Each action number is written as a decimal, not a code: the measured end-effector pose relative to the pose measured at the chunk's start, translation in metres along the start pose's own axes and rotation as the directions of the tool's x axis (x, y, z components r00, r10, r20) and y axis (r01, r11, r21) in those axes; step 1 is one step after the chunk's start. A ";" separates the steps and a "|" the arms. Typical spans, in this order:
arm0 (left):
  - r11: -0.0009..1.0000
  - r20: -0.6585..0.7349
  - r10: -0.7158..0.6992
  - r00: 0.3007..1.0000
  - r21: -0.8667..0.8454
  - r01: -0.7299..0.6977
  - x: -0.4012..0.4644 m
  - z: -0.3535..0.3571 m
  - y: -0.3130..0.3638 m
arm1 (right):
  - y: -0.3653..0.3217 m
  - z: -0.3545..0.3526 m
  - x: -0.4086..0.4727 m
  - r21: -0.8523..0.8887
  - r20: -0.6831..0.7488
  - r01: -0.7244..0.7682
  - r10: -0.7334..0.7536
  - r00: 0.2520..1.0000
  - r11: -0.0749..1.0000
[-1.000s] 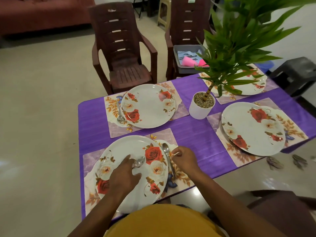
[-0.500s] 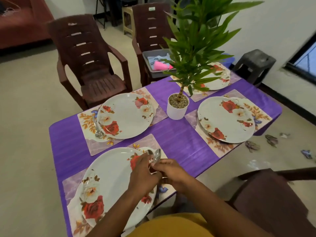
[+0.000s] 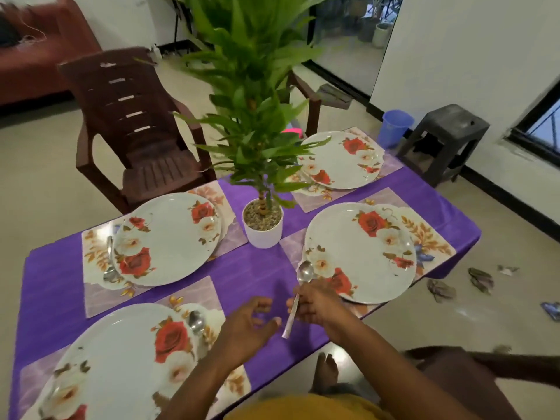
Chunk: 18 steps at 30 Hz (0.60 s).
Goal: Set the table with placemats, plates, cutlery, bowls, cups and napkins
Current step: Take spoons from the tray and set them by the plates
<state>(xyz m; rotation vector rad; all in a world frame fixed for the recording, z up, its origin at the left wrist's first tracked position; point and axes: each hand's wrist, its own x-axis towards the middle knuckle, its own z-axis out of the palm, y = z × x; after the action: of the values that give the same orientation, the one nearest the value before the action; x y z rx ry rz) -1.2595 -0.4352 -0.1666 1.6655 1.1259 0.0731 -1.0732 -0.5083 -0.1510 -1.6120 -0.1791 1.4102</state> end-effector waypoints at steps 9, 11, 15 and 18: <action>0.994 0.021 0.045 0.999 0.100 -0.047 0.047 0.058 0.066 | -0.038 -0.103 0.036 -0.107 -0.042 0.048 -0.053 0.998 0.993; 0.993 0.038 0.049 0.998 0.110 -0.053 0.055 0.065 0.074 | -0.040 -0.114 0.044 -0.083 -0.070 0.052 -0.058 0.996 0.995; 0.986 0.070 0.067 0.995 0.151 -0.077 0.069 0.069 0.083 | -0.042 -0.120 0.045 -0.045 -0.131 0.042 -0.048 0.990 0.998; 0.976 0.091 0.126 0.988 0.166 -0.140 0.078 0.070 0.090 | -0.042 -0.122 0.040 -0.038 -0.186 0.047 -0.053 0.981 0.998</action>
<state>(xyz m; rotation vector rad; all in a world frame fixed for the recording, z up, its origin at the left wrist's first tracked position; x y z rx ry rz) -1.1217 -0.4294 -0.1629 1.8805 0.9817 -0.0055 -0.9400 -0.5263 -0.1631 -1.7448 -0.1326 1.2152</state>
